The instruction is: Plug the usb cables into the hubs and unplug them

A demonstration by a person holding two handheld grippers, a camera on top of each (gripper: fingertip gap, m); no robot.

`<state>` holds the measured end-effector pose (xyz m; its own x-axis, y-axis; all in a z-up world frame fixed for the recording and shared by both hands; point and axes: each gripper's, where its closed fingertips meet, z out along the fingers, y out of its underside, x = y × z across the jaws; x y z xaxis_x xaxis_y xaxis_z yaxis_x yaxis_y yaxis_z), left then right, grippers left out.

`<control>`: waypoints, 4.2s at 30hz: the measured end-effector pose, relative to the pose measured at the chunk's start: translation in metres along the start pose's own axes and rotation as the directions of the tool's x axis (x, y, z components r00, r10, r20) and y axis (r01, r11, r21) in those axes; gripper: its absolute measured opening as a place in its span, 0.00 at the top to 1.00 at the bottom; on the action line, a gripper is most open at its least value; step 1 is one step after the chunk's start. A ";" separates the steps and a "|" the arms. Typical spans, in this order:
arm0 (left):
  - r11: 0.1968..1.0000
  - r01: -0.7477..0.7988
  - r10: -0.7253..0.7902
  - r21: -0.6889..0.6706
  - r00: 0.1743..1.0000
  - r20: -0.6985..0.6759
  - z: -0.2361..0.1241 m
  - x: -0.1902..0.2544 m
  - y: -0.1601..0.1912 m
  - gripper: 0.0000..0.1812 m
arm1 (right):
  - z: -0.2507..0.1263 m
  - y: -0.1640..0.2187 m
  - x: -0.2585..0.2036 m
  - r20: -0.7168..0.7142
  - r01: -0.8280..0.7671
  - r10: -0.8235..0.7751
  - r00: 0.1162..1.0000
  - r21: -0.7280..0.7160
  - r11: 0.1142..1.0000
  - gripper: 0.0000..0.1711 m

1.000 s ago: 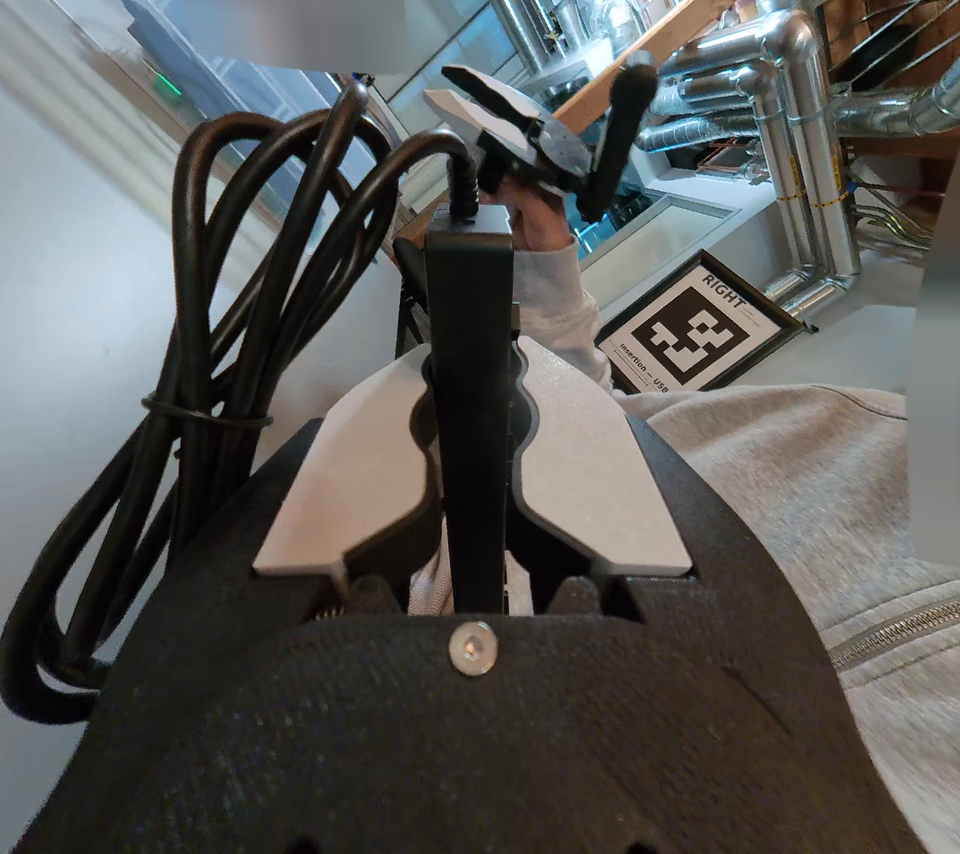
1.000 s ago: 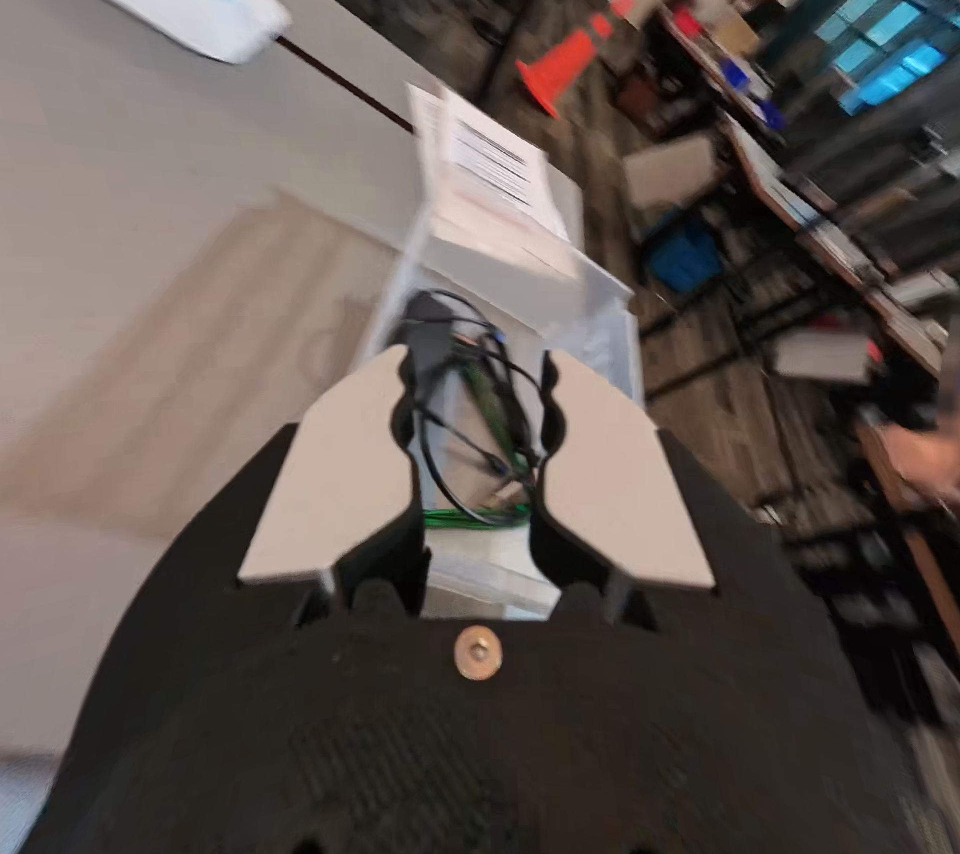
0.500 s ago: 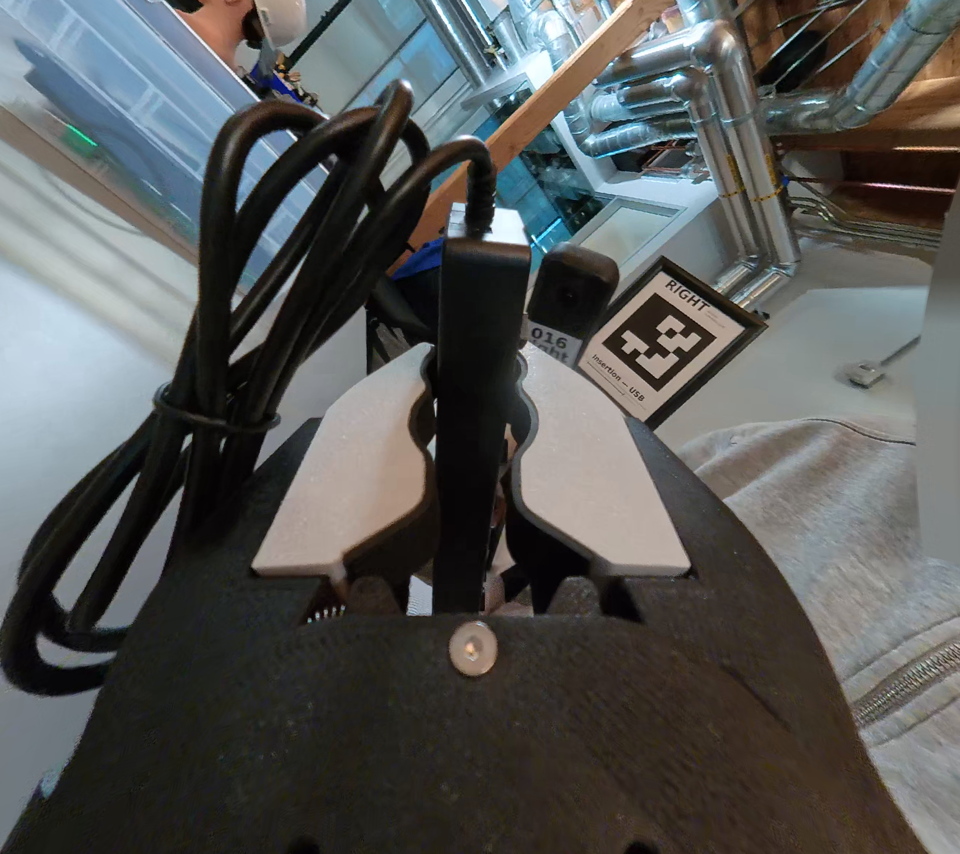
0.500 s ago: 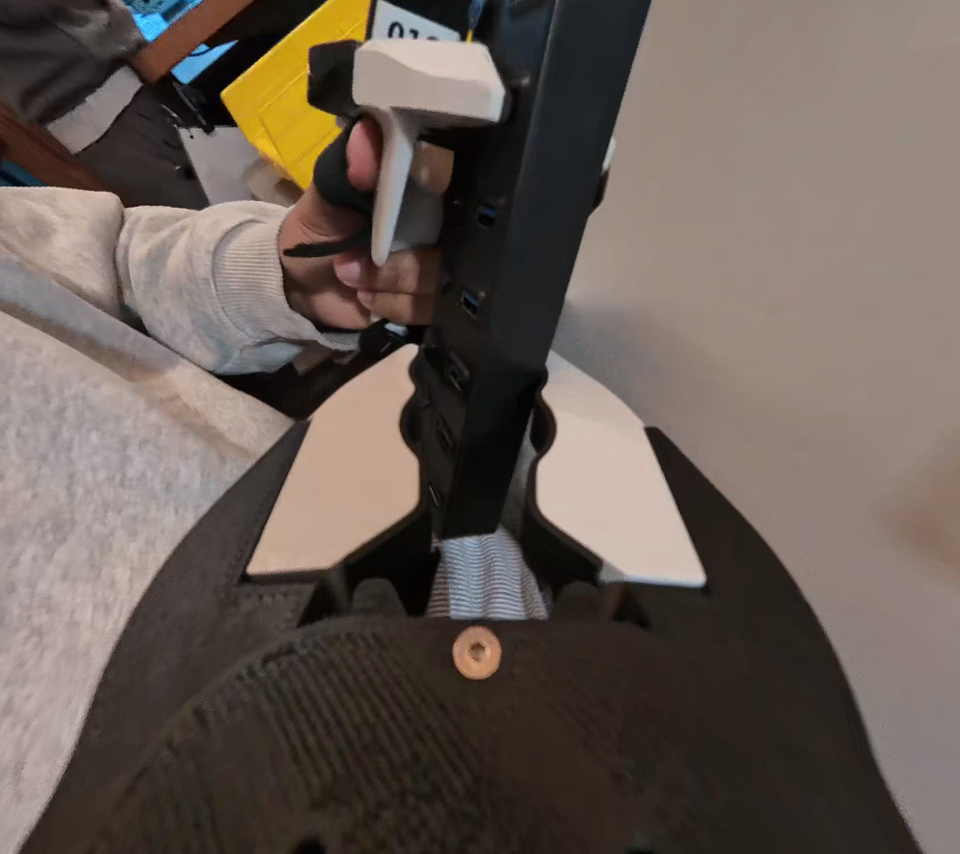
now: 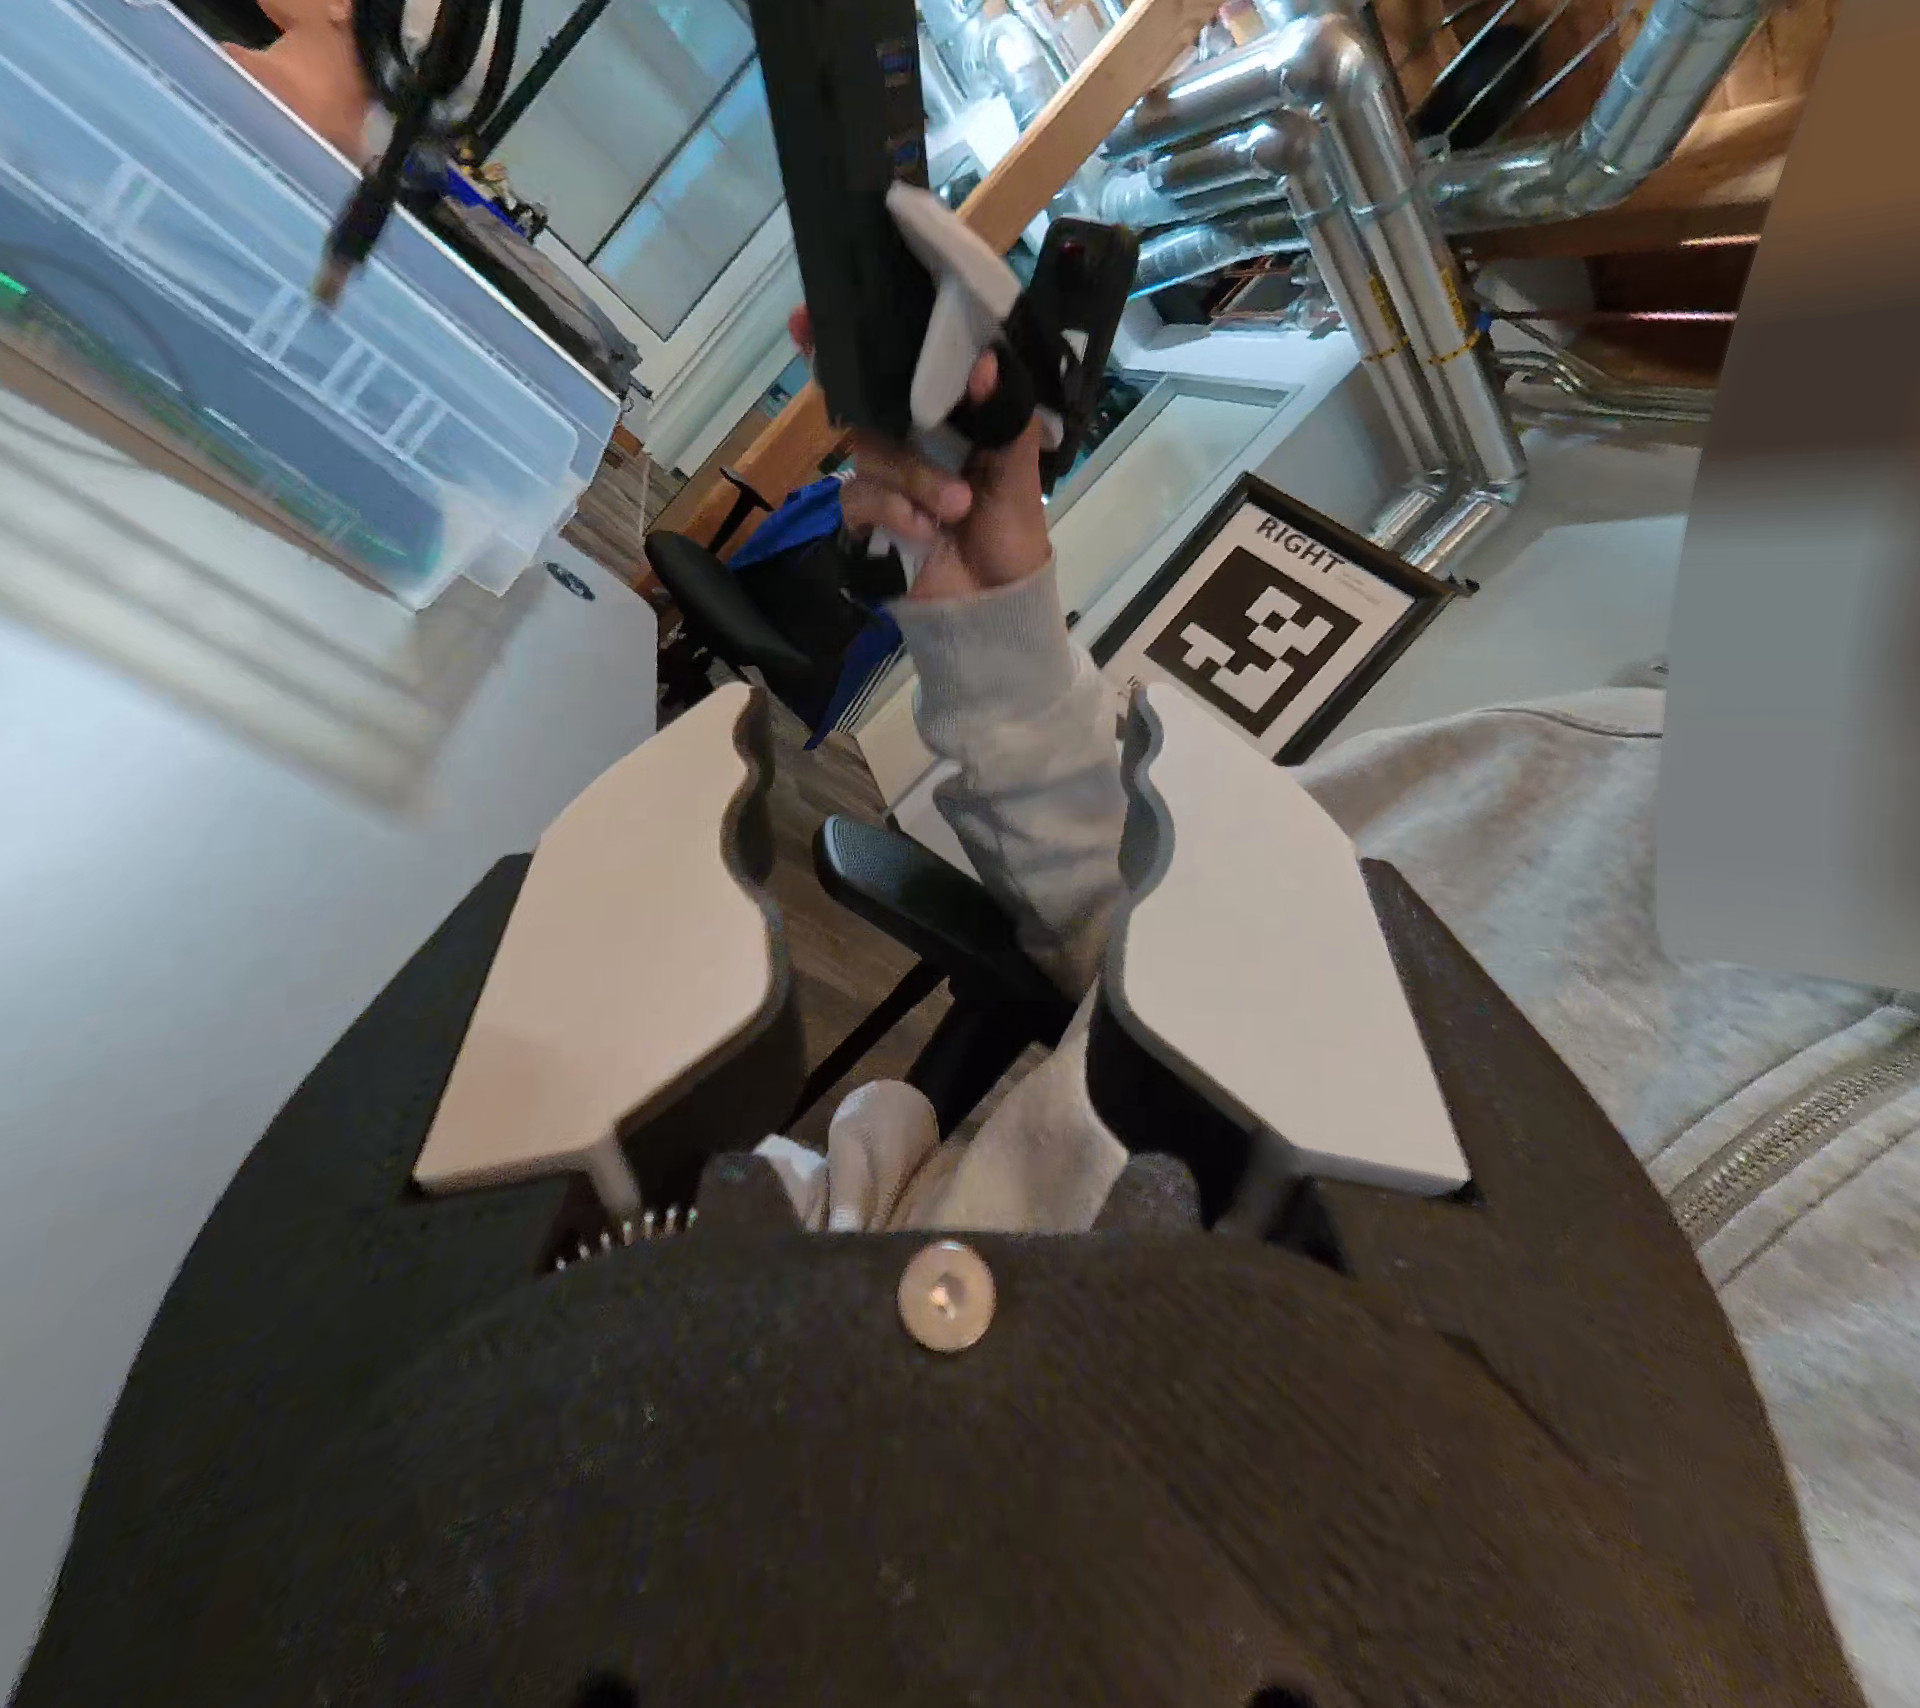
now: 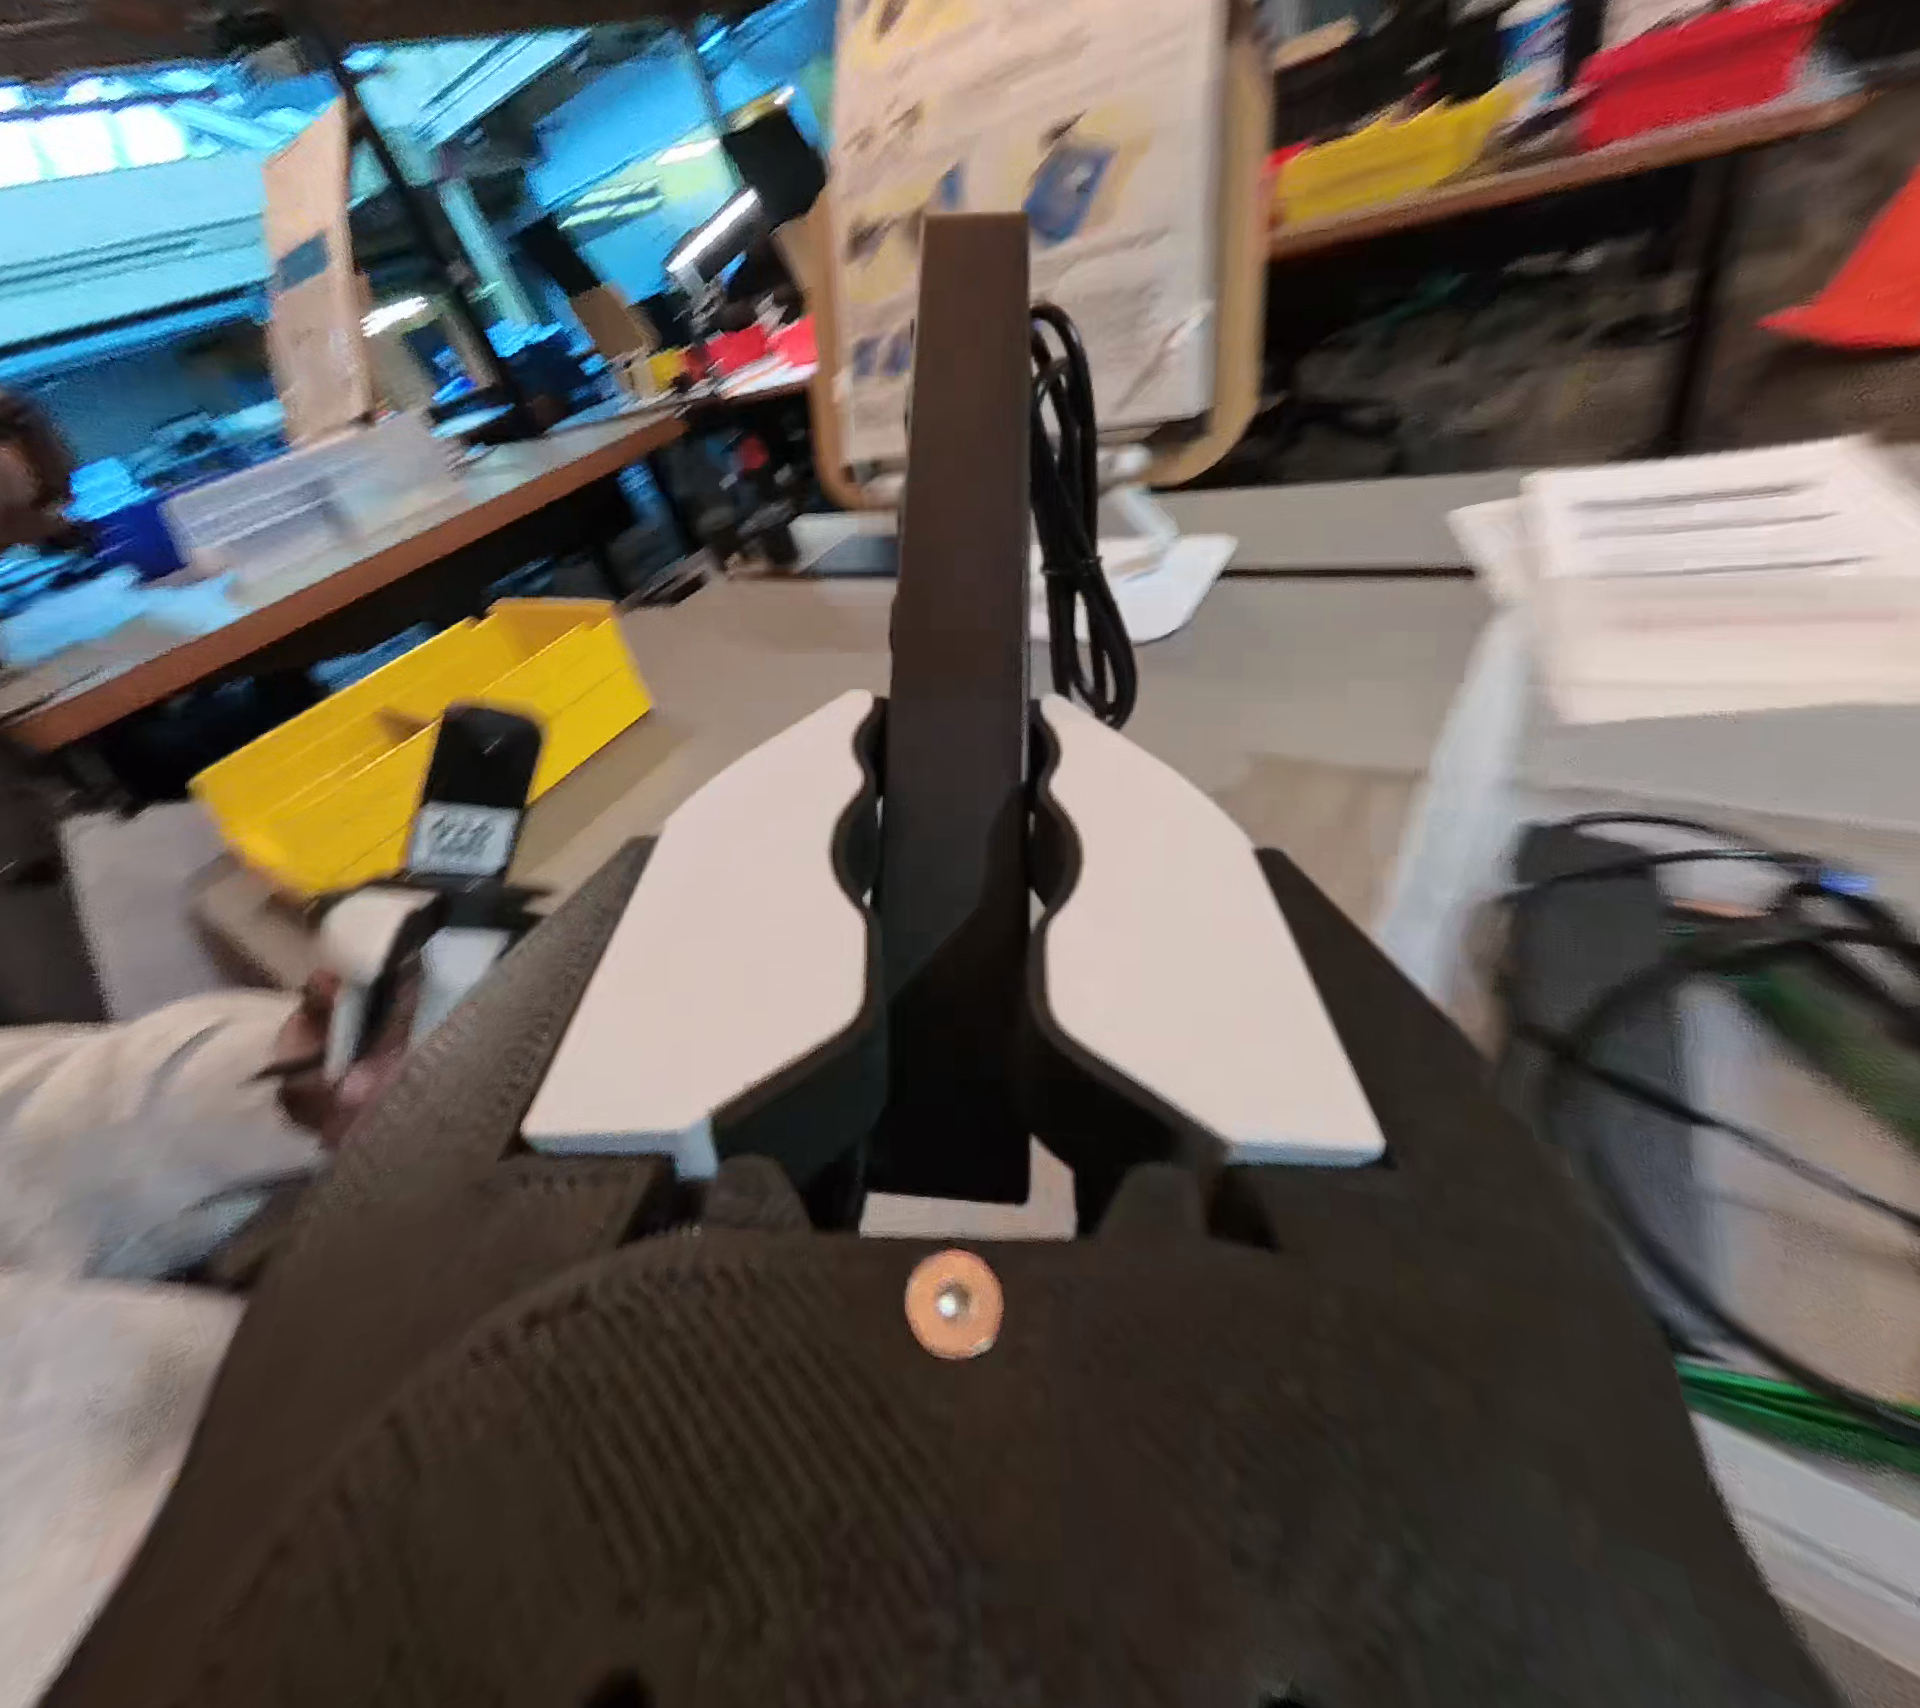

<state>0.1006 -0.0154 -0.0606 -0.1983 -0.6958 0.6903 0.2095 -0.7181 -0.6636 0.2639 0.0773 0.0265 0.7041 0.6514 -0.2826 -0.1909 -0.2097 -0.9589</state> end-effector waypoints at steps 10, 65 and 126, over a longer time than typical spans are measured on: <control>0.993 0.048 -0.056 0.105 0.996 0.073 -0.028 -0.002 -0.002 0.67 | -0.042 -0.006 0.159 -0.429 0.093 -0.103 0.897 -0.046 0.995 0.85; 0.905 -0.383 0.241 0.186 0.821 0.518 -0.030 -0.017 -0.105 0.74 | 0.033 0.052 0.076 -0.474 0.206 -0.268 0.839 -0.179 0.962 0.80; 0.897 -0.433 0.223 -0.090 0.268 0.937 -0.268 -0.059 -0.076 0.79 | -0.115 0.083 0.264 -0.809 -0.168 0.150 0.569 0.064 0.984 0.90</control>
<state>-0.1606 0.0768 -0.1278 0.8911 -0.3345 0.3066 0.1875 -0.3440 -0.9201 0.5131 0.1481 -0.1255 0.9249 -0.2507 -0.2858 -0.3501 -0.2689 -0.8973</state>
